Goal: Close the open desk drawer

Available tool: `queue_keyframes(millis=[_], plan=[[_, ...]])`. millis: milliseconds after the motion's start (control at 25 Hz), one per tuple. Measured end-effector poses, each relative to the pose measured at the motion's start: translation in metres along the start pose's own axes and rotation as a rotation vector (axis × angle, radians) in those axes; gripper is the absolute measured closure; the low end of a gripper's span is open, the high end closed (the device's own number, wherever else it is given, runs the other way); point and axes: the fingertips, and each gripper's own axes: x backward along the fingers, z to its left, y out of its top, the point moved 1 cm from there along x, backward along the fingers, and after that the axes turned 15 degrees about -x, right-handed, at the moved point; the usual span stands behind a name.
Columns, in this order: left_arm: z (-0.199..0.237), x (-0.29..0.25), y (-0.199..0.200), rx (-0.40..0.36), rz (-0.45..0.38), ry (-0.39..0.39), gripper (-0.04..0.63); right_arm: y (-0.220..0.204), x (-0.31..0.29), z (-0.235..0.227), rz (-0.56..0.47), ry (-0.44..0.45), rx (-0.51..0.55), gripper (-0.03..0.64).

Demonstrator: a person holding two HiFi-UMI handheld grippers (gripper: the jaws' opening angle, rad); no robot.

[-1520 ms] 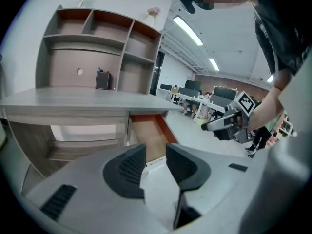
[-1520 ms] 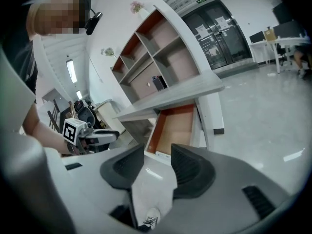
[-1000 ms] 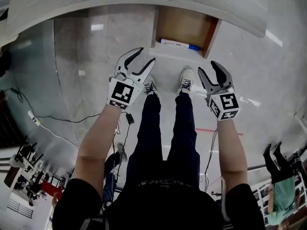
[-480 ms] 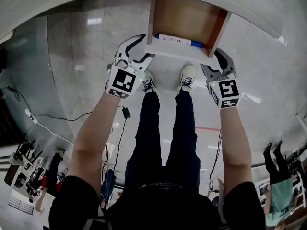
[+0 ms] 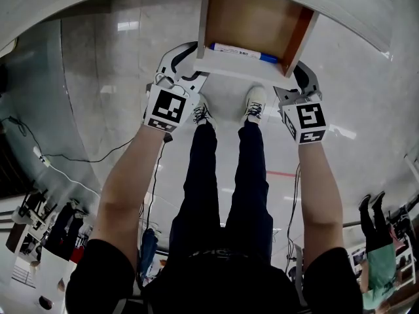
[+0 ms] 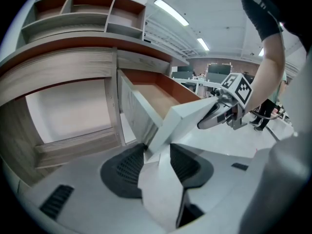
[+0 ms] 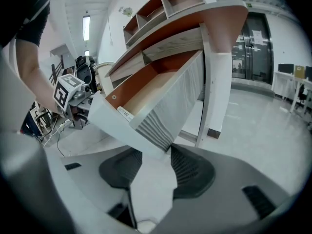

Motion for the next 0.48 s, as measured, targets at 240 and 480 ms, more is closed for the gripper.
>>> queue_keyframes(millis=[240,480], plan=[[0.001,0.009,0.010,0.046,-0.013,0.020,0.420,0.007,0.011,0.006,-0.017,0.011,-0.049,0.422],[0.004,0.024,0.021,0.093,-0.042,0.043,0.422,0.015,0.024,0.017,-0.042,0.026,-0.115,0.425]])
